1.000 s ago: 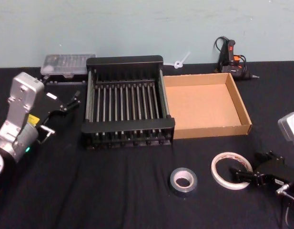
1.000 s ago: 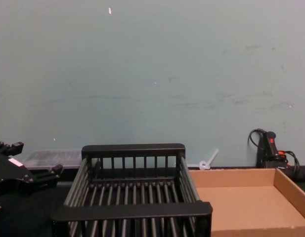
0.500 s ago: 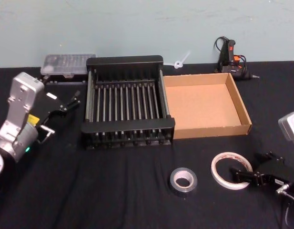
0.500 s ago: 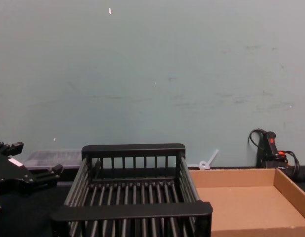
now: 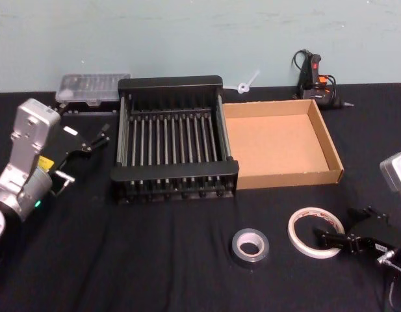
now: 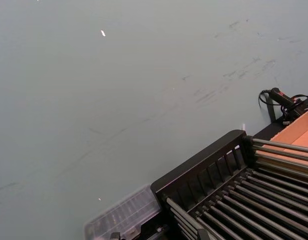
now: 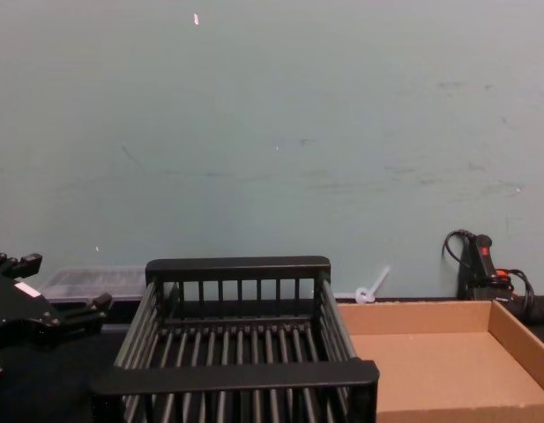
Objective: Pick up the white tape and place it into the black box , Pick up the silver tape and place it into the brown box.
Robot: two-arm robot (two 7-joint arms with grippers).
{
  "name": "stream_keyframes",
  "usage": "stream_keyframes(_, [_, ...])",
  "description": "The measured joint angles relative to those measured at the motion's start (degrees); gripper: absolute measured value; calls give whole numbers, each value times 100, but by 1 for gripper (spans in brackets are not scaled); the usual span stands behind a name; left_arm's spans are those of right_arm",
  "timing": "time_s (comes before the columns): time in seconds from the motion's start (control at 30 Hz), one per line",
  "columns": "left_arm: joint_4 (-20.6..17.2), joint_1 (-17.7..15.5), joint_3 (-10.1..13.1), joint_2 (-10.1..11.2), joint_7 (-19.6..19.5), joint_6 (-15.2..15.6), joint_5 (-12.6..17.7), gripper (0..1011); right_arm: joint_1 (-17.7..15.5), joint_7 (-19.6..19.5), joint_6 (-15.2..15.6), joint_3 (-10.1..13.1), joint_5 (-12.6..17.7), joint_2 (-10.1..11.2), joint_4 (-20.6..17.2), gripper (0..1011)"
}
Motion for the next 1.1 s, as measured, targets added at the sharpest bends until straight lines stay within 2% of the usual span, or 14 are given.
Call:
stream_keyframes(0.3, [0,0,0,0,0,0,0,1001,0,-3,-4,-5,2,5,-6,1003])
stream_keyframes(0.4, [0,0,0,0,0,0,0,1001,0,-4,-6,-7,2,5,-7,942])
stream_keyframes(0.67, [0,0,0,0,0,0,0,1001,0,-7,-9,-9,3,6,-7,743])
stream_keyframes(0.8, [0,0,0,0,0,0,0,1001,0,-9,-9,-9,4,6,-7,589])
stream_keyframes(0.9, [0,0,0,0,0,0,0,1001,0,-10,-9,-9,4,5,-7,529])
stream_keyframes(1.0, [0,0,0,0,0,0,0,1001,0,-10,-9,-9,4,5,-7,382])
stream_keyframes(1.1, [0,0,0,0,0,0,0,1001,0,-10,-10,-9,4,5,-7,327])
